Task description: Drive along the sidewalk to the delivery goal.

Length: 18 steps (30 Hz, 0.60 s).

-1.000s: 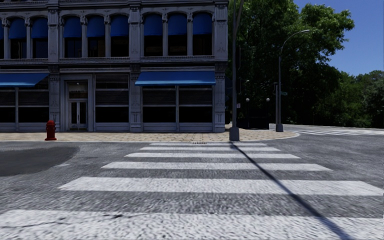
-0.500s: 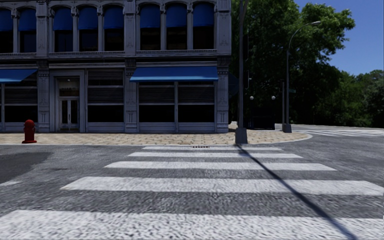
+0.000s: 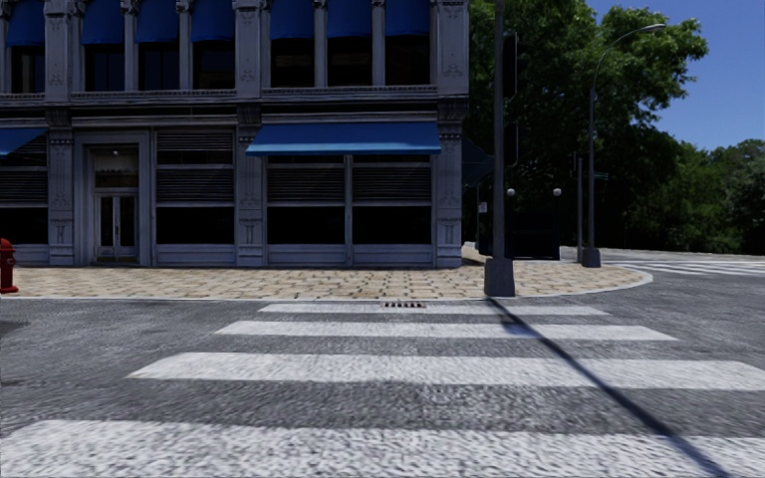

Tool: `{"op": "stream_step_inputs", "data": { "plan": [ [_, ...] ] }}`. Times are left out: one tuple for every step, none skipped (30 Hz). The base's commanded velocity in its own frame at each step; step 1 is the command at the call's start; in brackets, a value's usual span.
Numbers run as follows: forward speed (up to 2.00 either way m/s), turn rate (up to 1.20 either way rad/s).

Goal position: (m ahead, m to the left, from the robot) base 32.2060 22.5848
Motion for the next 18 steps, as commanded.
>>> {"op": "stream_step_inputs", "data": {
  "plan": [
    [2.00,0.00],
    [2.00,0.00],
    [2.00,0.00],
    [2.00,0.00],
    [2.00,0.00],
    [2.00,0.00],
    [2.00,0.00],
    [2.00,0.00],
    [2.00,0.00],
    [2.00,0.00],
    [2.00,0.00],
    [2.00,0.00],
    [2.00,0.00],
    [2.00,0.00],
    [2.00,0.00],
    [2.00,0.00],
    [2.00,0.00],
    [2.00,0.00]
  ]
}}
